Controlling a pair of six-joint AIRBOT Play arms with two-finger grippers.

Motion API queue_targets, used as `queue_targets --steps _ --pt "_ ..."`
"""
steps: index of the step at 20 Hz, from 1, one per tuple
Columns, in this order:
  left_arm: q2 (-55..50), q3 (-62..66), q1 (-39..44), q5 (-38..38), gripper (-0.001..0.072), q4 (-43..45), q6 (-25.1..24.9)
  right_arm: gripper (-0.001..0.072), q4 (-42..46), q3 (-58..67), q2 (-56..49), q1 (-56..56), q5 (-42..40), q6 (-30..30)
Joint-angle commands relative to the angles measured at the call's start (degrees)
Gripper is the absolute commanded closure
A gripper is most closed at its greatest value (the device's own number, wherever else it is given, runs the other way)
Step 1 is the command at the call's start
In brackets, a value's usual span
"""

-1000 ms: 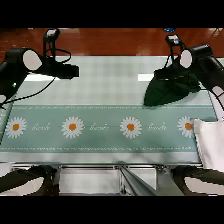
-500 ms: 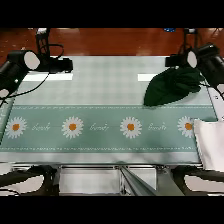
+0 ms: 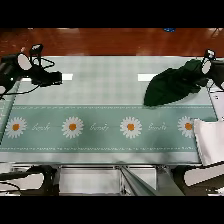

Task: Fold the shirts.

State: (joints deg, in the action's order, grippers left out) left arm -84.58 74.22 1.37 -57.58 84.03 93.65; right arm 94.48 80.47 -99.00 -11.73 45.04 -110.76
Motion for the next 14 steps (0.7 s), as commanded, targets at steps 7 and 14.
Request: queue_targets --steps 7,14 --pt "4.35 5.29 -2.97 -2.12 0.0204 -4.17 -1.40 0.0688 -20.37 8.46 -1.97 -0.57 11.58 23.19" --pt "30.60 -14.49 -2.73 -1.60 0.0204 -11.04 -1.42 0.0688 -21.09 24.46 14.40 5.35 12.94 26.23"
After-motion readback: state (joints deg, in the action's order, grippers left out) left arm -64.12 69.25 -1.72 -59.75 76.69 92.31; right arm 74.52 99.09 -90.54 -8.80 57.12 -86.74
